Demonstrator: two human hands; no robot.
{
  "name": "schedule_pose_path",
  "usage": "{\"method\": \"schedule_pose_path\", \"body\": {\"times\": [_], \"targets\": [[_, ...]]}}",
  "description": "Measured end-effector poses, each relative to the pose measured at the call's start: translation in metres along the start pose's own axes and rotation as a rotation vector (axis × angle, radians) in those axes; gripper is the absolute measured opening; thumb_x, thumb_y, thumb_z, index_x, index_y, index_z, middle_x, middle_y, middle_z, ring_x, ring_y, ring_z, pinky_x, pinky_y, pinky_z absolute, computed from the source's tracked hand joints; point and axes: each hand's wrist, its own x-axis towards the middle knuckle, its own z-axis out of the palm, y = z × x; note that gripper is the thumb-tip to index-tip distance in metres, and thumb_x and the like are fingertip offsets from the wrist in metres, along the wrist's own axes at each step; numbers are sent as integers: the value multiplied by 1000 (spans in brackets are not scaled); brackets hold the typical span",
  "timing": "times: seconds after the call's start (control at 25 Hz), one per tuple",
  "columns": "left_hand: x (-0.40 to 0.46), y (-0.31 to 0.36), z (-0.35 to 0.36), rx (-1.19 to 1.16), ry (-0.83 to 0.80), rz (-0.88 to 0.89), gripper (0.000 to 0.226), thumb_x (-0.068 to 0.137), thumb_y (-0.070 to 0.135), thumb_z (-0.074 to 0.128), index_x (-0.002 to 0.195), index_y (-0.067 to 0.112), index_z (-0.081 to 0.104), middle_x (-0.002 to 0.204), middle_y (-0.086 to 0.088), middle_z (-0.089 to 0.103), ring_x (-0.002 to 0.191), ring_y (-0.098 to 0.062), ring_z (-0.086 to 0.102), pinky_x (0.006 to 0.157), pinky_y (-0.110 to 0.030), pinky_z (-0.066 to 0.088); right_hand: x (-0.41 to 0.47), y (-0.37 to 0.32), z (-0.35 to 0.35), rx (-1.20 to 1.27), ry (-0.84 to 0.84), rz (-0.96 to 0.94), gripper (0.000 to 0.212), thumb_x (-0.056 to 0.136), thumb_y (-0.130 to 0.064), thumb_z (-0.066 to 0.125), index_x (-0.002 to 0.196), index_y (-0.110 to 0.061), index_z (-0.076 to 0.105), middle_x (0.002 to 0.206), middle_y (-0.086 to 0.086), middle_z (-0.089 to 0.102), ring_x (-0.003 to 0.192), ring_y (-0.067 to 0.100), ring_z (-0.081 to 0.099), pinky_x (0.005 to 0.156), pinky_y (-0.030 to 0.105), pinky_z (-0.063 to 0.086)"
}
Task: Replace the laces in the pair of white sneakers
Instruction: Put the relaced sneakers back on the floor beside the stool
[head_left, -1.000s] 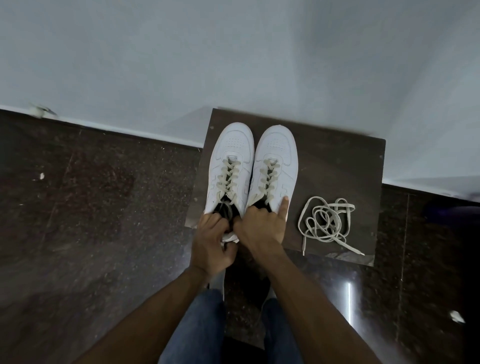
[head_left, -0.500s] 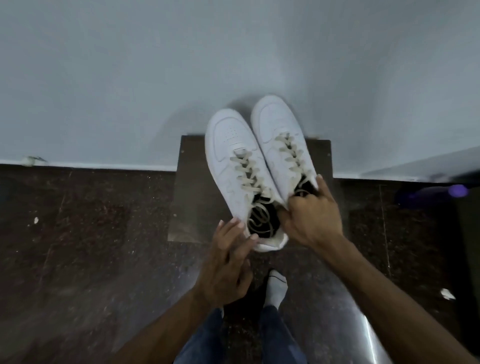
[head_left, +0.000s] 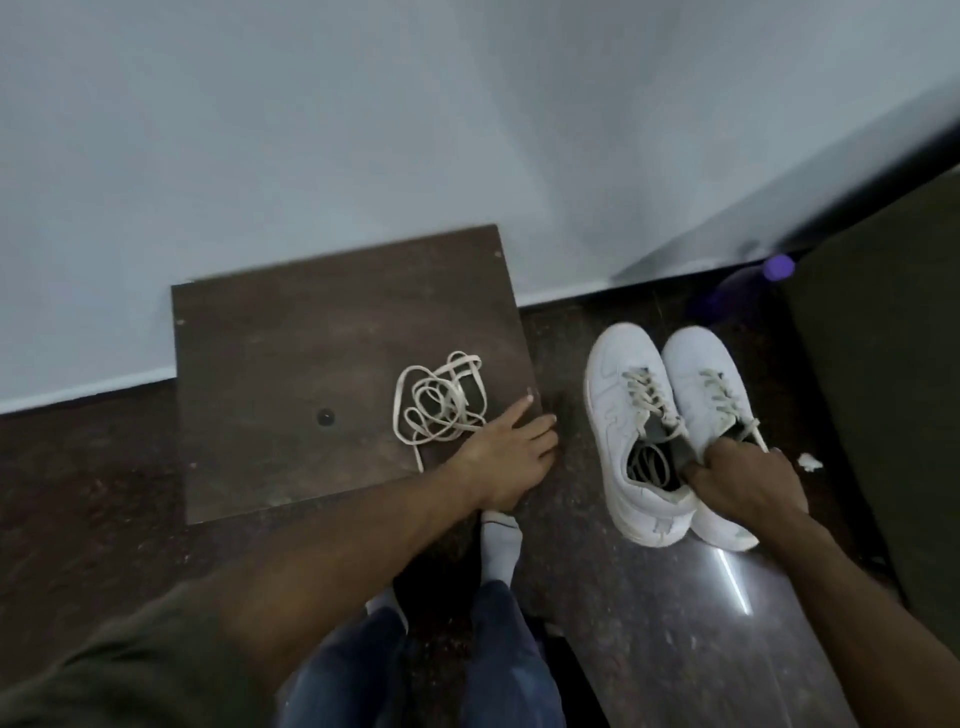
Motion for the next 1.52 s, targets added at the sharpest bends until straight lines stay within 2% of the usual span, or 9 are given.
{"method": "schedule_pose_path", "body": {"times": [0.16,0.28,0.52,0.72,0.8,0.92,1.16,1.32,1.52], "targets": [[64,9,-10,310,-296,-13,49,96,35,50,143,19,45,155,-15,30,145,-42,12,109,-70,-9,16,31,60,-57,-223,57,49,92,-53,37,106,-12,60,122,14,64,113,35,58,104,45,37],[81,31,-3,536,-484,0,55,99,40,45,147,17,36,154,-21,29,143,-48,16,105,-74,-13,16,39,102,78,-369,105,66,81,-62,37,114,-11,60,125,16,62,114,35,58,96,40,44],[86,57,11,609,-481,46,55,100,37,40,145,7,38,148,-28,37,139,-52,24,108,-73,-8,9,48,144,246,-438,170,53,87,-52,44,117,-10,56,128,16,59,116,35,56,97,41,44],[55,101,43,95,-356,-63,37,97,12,46,132,2,53,128,-21,56,117,-38,53,114,-56,24,9,64,145,241,-389,161,51,79,-53,46,103,-10,60,118,16,64,107,33,60,93,40,46],[31,120,48,-300,-305,-206,37,91,5,50,128,2,52,121,-18,58,104,-35,61,97,-45,43,7,63,137,194,-385,137,49,75,-54,46,93,-10,59,113,18,65,103,33,61,88,37,47],[-16,129,69,-643,-217,-387,37,90,15,53,127,16,51,124,-7,60,108,-30,61,84,-38,50,4,50,126,141,-376,80,36,77,-48,51,78,-13,53,109,20,67,100,33,62,77,31,43],[-67,130,117,-745,-13,-419,30,86,22,57,115,18,64,112,-2,69,101,-24,65,88,-34,51,6,-21,115,-92,-409,-138,40,85,-39,57,108,-8,65,121,15,64,109,31,59,85,31,45],[-97,172,134,-740,-90,-279,34,51,32,80,83,29,71,82,9,70,71,-12,66,67,-26,56,2,-59,114,-344,-327,-358,48,87,-51,52,114,-12,61,121,12,63,110,33,60,90,35,47],[-150,208,161,-768,-150,-85,46,42,39,79,85,27,72,85,12,69,76,-7,64,74,-23,55,2,-98,132,-459,-227,-513,55,90,-58,42,119,-14,58,118,11,65,108,32,62,94,38,47]]}}
